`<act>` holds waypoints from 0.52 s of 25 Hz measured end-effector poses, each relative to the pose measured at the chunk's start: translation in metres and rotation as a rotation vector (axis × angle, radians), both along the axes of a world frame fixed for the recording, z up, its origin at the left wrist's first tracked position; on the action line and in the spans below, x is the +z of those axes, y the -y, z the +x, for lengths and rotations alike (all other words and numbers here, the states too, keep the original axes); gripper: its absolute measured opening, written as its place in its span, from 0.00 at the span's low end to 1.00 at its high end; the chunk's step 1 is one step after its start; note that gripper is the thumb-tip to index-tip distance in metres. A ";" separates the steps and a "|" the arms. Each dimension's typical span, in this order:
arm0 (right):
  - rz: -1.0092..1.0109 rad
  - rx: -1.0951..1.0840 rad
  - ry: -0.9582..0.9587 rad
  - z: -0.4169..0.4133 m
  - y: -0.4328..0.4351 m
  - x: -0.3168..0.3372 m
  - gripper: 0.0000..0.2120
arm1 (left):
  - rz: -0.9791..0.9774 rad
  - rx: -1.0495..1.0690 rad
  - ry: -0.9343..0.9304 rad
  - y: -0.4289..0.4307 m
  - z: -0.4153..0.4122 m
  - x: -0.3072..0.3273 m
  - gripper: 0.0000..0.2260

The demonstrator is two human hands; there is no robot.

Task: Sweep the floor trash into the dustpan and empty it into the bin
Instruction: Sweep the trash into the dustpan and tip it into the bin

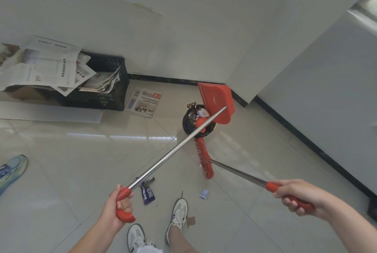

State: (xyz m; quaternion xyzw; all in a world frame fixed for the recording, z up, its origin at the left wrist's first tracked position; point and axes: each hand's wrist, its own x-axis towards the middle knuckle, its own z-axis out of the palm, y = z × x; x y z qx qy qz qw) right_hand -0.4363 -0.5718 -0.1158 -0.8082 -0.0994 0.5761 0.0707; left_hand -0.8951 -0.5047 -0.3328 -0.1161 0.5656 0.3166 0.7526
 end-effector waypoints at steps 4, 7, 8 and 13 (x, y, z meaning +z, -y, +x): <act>0.010 -0.015 0.016 -0.005 0.012 0.003 0.22 | 0.059 -0.037 -0.016 -0.009 -0.023 0.017 0.22; 0.012 -0.037 0.030 -0.011 0.024 0.005 0.22 | 0.108 -0.084 -0.017 -0.020 -0.039 0.032 0.22; 0.011 -0.049 0.036 -0.013 0.029 0.006 0.22 | 0.129 -0.100 -0.015 -0.023 -0.044 0.036 0.22; -0.003 -0.124 0.051 -0.017 0.067 0.014 0.20 | 0.321 -0.234 -0.092 -0.053 -0.078 0.083 0.23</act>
